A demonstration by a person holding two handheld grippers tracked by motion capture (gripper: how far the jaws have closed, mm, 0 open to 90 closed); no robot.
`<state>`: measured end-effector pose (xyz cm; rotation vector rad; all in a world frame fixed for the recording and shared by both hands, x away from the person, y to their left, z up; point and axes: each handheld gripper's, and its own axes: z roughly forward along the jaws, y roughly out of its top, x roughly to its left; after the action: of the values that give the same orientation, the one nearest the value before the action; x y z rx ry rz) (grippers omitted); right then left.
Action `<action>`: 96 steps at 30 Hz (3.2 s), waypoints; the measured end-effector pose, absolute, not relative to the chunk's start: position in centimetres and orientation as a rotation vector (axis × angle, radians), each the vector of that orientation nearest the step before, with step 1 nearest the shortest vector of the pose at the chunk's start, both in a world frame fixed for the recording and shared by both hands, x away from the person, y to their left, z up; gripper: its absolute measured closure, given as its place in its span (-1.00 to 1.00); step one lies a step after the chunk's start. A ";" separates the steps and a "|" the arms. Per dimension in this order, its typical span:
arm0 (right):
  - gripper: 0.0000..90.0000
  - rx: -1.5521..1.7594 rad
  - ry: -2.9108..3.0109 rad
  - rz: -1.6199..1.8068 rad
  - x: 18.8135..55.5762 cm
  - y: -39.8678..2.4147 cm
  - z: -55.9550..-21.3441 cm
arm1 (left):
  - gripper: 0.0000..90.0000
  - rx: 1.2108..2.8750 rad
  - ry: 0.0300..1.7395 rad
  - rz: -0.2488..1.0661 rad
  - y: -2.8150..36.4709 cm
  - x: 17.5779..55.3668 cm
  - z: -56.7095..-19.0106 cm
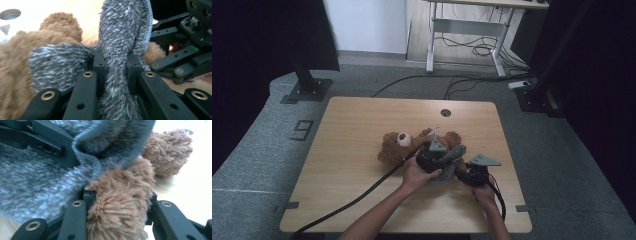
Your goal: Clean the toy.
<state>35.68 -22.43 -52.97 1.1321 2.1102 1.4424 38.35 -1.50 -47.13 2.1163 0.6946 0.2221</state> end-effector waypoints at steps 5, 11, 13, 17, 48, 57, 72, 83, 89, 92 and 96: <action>0.36 1.129 2.107 1.445 35.6 -22.5 -52.8 | 0.68 2.108 0.716 0.250 0.8 38.3 -46.9; 0.36 1.124 2.112 1.455 35.4 -22.7 -52.7 | 0.68 2.064 0.797 0.339 6.8 38.2 -47.0; 0.37 1.125 2.112 1.463 35.4 -22.8 -52.8 | 0.68 2.037 0.846 0.315 9.5 38.6 -47.4; 0.36 1.086 2.144 1.474 35.4 -22.6 -52.8 | 0.68 2.014 0.877 0.317 13.1 38.2 -47.7; 0.33 1.028 2.171 1.506 35.0 -22.8 -52.9 | 0.65 1.919 0.973 0.313 12.2 43.7 -44.7; -0.05 1.050 2.129 1.507 34.9 -22.7 -52.5 | 0.70 1.950 0.957 0.237 12.8 43.2 -46.0; -0.40 1.157 2.164 1.499 38.9 -20.0 -47.3 | 0.71 1.928 0.944 0.230 13.3 42.3 -46.7; -0.19 1.206 2.273 1.416 39.5 -17.4 -51.0 | 0.71 1.921 0.930 0.211 13.6 41.4 -47.2; 0.19 1.090 2.258 1.378 38.1 -16.8 -51.5 | 0.70 1.943 0.914 0.196 13.8 40.0 -46.6; 0.27 1.009 2.253 1.365 37.0 -16.7 -51.8 | 0.69 1.961 0.883 0.202 13.5 38.7 -45.8; 0.38 0.913 2.241 1.343 35.2 -16.6 -52.1 | 0.69 1.970 0.822 0.183 12.2 37.5 -44.9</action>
<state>35.21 -16.65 -52.10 0.9125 2.2412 1.3433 37.52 12.23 -44.91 1.9695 0.8217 0.1832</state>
